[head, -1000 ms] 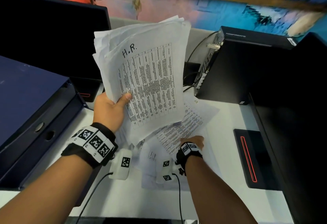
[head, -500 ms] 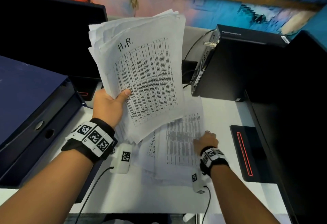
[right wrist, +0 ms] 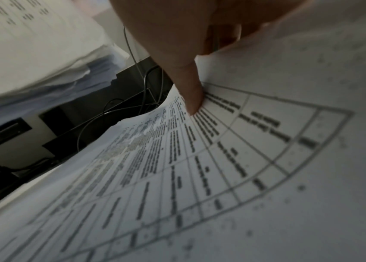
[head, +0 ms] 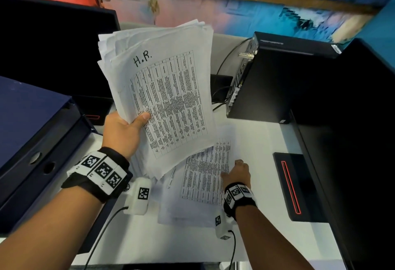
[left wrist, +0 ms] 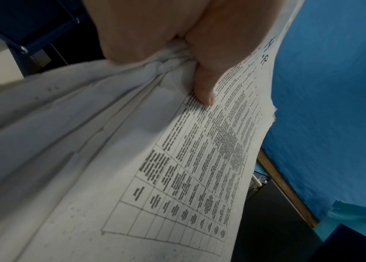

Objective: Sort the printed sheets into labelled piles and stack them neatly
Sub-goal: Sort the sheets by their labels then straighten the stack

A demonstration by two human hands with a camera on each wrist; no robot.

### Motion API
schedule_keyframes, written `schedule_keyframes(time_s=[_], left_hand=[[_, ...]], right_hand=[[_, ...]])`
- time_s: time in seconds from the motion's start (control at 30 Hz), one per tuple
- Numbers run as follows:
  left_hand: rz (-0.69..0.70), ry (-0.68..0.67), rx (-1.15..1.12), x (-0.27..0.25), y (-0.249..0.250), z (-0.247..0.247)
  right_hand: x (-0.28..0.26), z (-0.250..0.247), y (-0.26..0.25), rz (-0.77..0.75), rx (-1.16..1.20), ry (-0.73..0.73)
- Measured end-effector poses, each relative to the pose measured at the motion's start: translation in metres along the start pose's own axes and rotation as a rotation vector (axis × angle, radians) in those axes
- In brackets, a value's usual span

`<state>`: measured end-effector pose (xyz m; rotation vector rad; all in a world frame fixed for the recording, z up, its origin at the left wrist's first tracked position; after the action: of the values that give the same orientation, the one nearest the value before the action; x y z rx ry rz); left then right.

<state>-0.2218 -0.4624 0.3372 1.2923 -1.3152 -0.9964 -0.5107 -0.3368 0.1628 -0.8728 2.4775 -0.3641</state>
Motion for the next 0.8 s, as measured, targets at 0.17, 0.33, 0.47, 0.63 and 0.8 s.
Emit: schedule_keyframes(time_s=[0.17, 0.33, 0.47, 0.63, 0.8], left_hand=[[-0.081, -0.032, -0.029, -0.006, -0.011, 0.004], [-0.280, -0.070, 0.069, -0.020, -0.032, 0.018], [-0.501, -0.193, 0.361, -0.034, -0.075, 0.035], [-0.609, -0.397, 0.682, -0.055, -0.103, 0.052], [-0.642, -0.352, 0.706, -0.064, -0.119, 0.054]], right_hand=[[-0.006, -0.014, 0.002, -0.036, 0.105, 0.047], [-0.022, -0.083, 0.000, -0.044, 0.171, 0.218], [-0.034, -0.142, -0.013, -0.144, 0.111, 0.331], [-0.040, -0.198, -0.024, -0.330, 0.196, 0.496], [-0.045, -0.219, -0.038, -0.359, 0.477, 0.389]])
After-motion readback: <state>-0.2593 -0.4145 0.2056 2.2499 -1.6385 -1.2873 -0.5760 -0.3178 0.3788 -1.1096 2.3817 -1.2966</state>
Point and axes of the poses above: each hand's wrist, its own x-axis towards the middle knuckle, its own z-axis out of the palm, y = z × x, the point moved 4 cm from there along x, towards the middle knuckle
